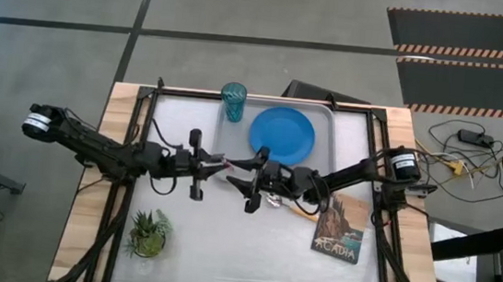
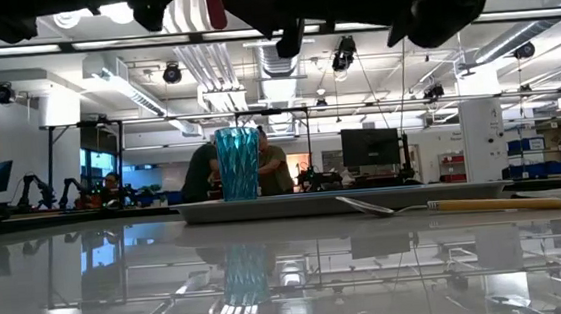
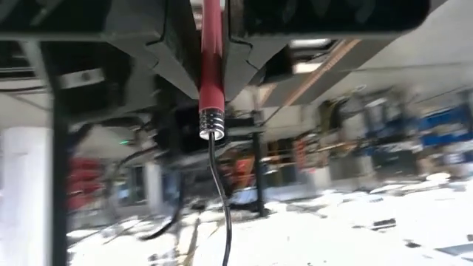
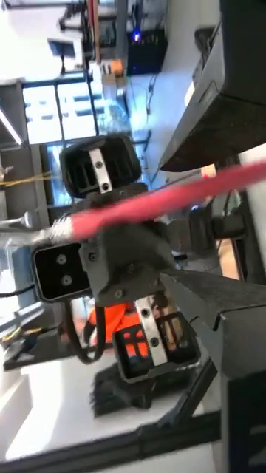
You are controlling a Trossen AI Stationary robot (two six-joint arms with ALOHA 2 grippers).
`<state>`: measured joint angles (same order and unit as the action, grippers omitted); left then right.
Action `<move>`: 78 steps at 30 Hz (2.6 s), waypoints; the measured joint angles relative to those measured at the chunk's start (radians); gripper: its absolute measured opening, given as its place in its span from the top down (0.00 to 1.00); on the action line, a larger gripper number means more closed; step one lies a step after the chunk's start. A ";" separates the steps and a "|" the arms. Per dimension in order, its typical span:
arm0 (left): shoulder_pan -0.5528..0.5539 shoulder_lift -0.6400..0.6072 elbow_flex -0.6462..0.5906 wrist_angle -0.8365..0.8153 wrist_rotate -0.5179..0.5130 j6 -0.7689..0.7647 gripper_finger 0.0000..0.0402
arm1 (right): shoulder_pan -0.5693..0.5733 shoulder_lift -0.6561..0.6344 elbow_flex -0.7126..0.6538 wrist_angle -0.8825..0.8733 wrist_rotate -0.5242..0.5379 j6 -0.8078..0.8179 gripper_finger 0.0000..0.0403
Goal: Pick and place plate/cup/fork/spoon on tray
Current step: Put the pink fork on the gray serving tray to the left of the blue plate
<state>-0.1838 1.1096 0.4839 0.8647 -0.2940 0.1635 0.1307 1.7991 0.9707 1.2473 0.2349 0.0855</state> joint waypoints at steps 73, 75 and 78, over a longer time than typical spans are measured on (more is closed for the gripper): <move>0.000 0.003 0.000 -0.035 -0.313 -0.184 0.95 | 0.126 0.231 0.220 0.163 0.683 -0.802 0.46; 0.000 0.003 0.000 -0.035 -0.313 -0.184 0.95 | 0.112 0.232 0.220 0.140 0.653 -0.766 0.46; 0.000 0.003 0.000 -0.034 -0.313 -0.185 0.95 | 0.095 0.232 0.231 0.104 0.637 -0.728 0.46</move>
<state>-0.1841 1.1126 0.4839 0.8303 -0.6067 -0.0216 0.2252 2.0312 1.2019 1.3509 0.8718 -0.6429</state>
